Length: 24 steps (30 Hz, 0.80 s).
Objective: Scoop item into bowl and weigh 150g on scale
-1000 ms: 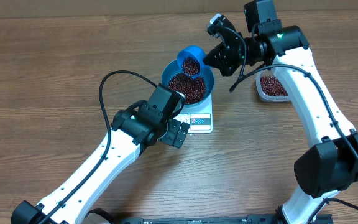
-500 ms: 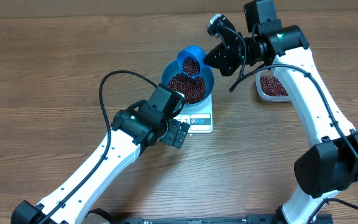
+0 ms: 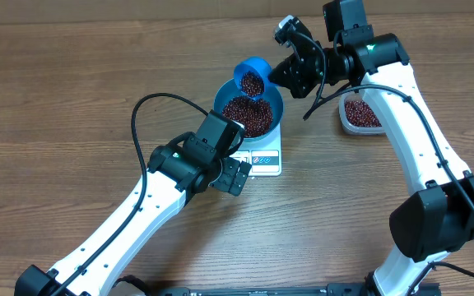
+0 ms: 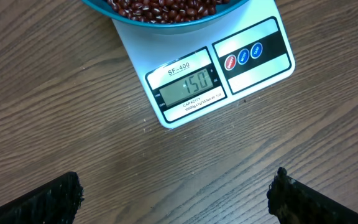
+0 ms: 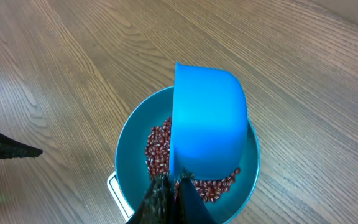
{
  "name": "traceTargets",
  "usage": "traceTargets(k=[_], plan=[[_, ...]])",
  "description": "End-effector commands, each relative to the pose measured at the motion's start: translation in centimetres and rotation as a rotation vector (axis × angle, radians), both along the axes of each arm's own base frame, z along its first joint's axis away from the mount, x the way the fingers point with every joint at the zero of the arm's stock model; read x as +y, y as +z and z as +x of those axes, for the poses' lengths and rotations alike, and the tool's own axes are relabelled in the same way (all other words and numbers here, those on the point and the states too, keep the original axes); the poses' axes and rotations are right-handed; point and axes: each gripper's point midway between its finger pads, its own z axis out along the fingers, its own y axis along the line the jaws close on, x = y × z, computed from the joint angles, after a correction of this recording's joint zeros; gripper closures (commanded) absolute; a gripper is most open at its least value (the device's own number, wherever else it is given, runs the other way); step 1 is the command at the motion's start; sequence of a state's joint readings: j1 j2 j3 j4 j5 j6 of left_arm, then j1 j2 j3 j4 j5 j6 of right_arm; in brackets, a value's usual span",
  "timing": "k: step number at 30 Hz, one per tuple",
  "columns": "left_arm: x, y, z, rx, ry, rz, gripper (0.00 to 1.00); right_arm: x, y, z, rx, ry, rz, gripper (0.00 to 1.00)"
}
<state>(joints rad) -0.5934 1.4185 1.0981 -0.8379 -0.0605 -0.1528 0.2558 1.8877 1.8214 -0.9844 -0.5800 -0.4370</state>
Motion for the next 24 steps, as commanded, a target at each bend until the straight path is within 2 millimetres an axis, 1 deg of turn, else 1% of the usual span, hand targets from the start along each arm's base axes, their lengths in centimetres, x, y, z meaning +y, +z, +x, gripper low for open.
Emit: traceTargets(k=[1,8,11,15,19,20,22,24], plan=[[0.1,0.4,0.0,-0.011,-0.013,-0.005,0.01,0.2,2.8,0.1,-0.051,-0.006,0.045,0.96],[0.1,0.4,0.0,-0.011,-0.013,-0.005,0.0,0.0,2.9,0.3,-0.053,-0.012,0.046,0.96],[0.1,0.4,0.0,-0.011,-0.013,-0.005,0.0,-0.9,3.3,1.3,-0.049,-0.075,0.07,0.96],[0.1,0.4,0.0,-0.011,-0.013,-0.005,0.0,-3.1,4.1,3.1,-0.037,-0.178,0.123,0.97],[0.1,0.4,0.0,-0.011,-0.013,-0.005,0.01,-5.6,4.6,3.9,0.019,-0.268,0.193,0.96],[0.1,0.4,0.0,-0.011,-0.013,-0.005,0.01,-6.7,5.0,4.1,0.053,-0.298,0.238,0.97],[0.1,0.4,0.0,-0.011,-0.013,-0.005,0.0,-8.0,5.6,4.0,0.099,-0.315,0.312,0.97],[0.1,0.4,0.0,-0.011,-0.013,-0.005,0.01,-9.3,6.7,3.4,0.136,-0.288,0.404,0.96]])
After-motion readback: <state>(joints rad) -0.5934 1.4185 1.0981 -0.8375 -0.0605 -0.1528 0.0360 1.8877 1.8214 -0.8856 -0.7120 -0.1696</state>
